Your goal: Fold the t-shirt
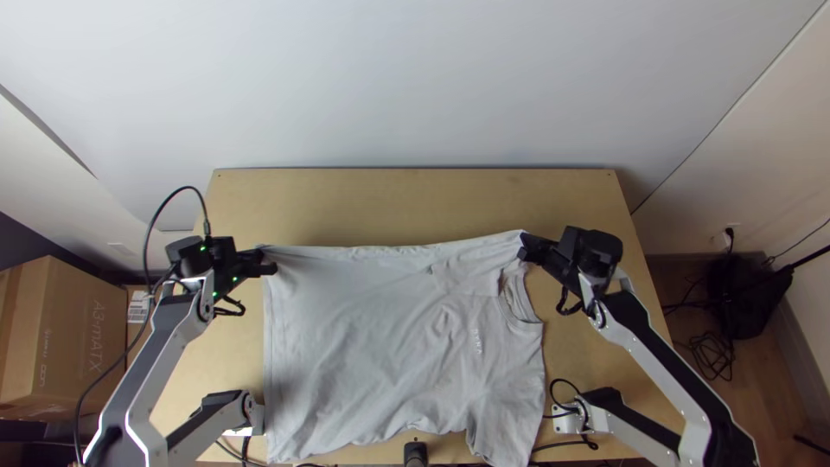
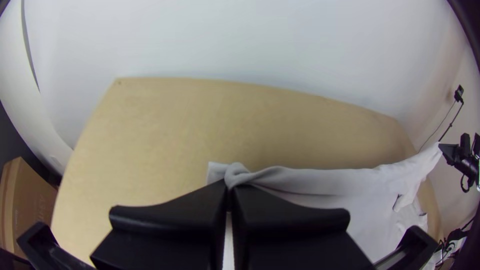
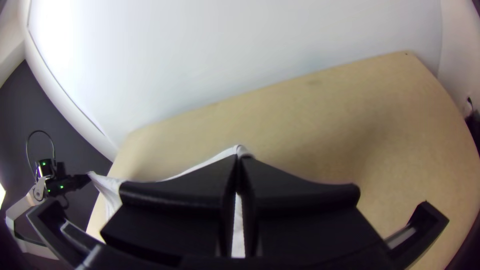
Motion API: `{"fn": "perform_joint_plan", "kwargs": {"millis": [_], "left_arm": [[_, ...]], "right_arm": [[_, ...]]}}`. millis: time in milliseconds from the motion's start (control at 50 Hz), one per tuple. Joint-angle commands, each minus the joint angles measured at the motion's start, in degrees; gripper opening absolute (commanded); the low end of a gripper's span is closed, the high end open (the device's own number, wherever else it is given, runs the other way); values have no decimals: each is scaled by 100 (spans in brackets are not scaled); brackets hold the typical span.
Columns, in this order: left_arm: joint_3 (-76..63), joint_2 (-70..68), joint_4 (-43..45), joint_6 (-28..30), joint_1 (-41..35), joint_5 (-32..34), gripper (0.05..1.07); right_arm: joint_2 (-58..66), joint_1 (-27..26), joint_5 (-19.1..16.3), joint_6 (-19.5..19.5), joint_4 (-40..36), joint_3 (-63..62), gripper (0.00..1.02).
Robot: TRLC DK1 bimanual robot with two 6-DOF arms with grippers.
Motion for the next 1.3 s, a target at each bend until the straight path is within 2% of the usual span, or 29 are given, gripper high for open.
{"fn": "perform_joint_plan", "kwargs": {"millis": [0,280,480,780,1140,1160,1180,1220,1240,1280], "left_arm": [[451,797,288,-95,-40,33,8],[2085,2784,306,-183,-172,42,8],[3439,4049,227,-350,-321,-64,8],[5759,5886,-380,-657,-532,-161,8],[7394,7029,-854,-947,-699,-451,8],[7429,7047,-881,-956,-708,-468,10],[7464,7055,-934,-947,-717,-468,16],[7517,7064,-1004,-939,-725,-468,42],[7543,7064,-1039,-930,-725,-477,57],[7605,7064,-1171,-877,-717,-530,78]], "right_arm": [[695,-119,-1,101,391,369,2],[2364,-383,8,118,725,1502,2],[3507,-576,8,110,717,2583,2],[5115,-699,78,66,418,4341,2],[5889,-717,272,75,286,5387,3],[5906,-717,342,66,286,5431,6],[5906,-726,377,66,286,5440,17],[5889,-743,386,57,286,5449,46],[5880,-752,386,48,268,5458,56],[5827,-796,386,48,242,5466,64]]}}
